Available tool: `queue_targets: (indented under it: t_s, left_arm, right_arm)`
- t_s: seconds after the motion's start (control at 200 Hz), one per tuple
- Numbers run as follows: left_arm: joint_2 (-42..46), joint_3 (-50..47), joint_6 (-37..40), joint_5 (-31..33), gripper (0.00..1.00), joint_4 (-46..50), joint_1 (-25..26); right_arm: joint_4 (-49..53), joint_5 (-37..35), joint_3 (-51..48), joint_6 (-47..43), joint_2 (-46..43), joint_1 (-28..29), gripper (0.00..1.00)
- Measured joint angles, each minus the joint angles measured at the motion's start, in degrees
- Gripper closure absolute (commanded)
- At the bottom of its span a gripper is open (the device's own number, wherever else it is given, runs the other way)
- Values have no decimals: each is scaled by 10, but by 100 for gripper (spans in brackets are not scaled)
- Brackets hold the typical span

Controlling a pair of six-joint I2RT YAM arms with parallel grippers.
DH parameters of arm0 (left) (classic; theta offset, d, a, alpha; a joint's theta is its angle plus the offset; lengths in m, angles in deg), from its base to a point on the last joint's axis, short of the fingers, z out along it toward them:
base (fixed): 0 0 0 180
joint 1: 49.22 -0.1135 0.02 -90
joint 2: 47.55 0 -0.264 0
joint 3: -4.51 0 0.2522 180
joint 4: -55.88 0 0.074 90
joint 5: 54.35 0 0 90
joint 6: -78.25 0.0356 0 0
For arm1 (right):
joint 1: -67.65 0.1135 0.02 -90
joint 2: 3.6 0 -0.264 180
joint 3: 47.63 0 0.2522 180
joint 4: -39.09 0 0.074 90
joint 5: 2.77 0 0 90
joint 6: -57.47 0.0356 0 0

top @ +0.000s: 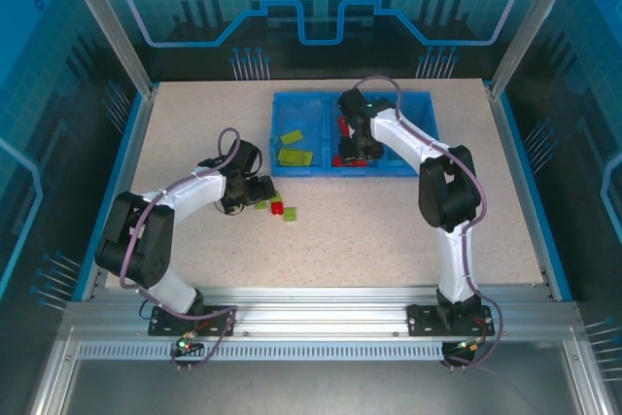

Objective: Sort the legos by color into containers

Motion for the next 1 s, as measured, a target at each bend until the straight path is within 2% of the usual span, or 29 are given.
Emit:
queue_targets:
  t_s: [0.08, 0.21, 0.575, 0.68, 0.995]
  left_arm:
    - [0, 0, 4, 6, 14, 3, 7]
    - [0, 0, 7, 14, 22, 11, 21]
    - [23, -13, 9, 44, 24, 15, 24]
    - [29, -14, 11, 47, 27, 14, 24]
    - [-3, -14, 19, 45, 27, 13, 24]
  right_arm:
    - [-10, 5, -15, -2, -6, -3, 34]
    - [-18, 13, -28, -4, -19, -2, 33]
    - [-30, 41, -29, 1, -21, 19, 32]
    - [-31, 44, -31, 6, -23, 19, 32]
    - [-35, 46, -37, 12, -37, 19, 31]
